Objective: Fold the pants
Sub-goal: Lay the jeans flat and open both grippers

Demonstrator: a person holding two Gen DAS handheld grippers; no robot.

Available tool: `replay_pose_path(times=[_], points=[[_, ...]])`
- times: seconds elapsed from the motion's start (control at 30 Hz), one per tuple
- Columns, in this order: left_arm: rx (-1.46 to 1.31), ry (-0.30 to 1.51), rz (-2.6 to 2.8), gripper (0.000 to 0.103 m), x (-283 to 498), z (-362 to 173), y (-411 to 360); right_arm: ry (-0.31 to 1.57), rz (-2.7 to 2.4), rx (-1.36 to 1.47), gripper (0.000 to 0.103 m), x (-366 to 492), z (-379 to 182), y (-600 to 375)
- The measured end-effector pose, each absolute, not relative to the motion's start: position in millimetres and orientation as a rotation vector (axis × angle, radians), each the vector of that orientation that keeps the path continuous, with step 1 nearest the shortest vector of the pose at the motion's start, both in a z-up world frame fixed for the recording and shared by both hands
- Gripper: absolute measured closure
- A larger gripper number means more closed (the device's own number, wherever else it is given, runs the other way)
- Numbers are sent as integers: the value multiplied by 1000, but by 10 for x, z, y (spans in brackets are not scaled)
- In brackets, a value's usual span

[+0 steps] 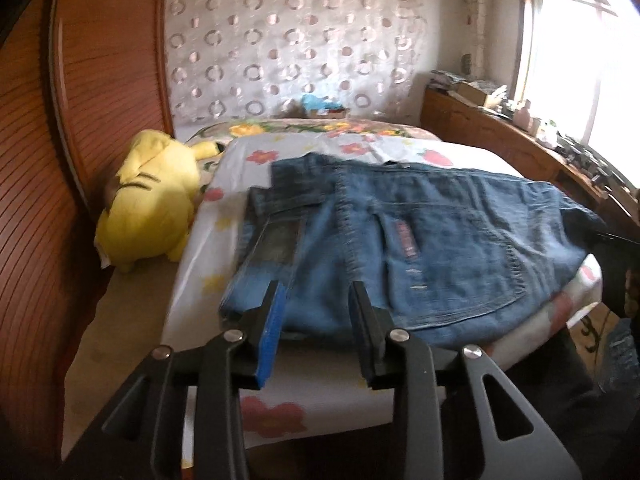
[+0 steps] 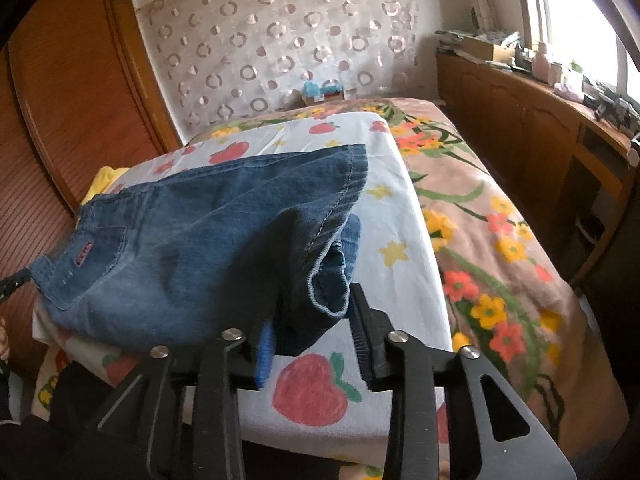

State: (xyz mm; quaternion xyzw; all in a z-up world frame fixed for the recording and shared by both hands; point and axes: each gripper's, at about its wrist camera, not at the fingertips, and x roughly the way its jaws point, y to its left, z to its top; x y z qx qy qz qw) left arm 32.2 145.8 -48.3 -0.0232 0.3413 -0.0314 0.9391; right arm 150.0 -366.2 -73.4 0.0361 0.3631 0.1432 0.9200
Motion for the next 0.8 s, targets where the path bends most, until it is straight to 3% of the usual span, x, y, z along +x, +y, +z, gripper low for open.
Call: replay_pose_path(times=[0.1,0.4,0.8], points=[[-30,681,-91,71,319,-424,1311,754,279,78,59,1478,-729,-3673],[-14,686,-171,71,582,-445,854,767,248,53,52,1430,-761,-3605],[-7,794,-270,71,913,-801,331,790,168,24,34,1455,-800,-3582]])
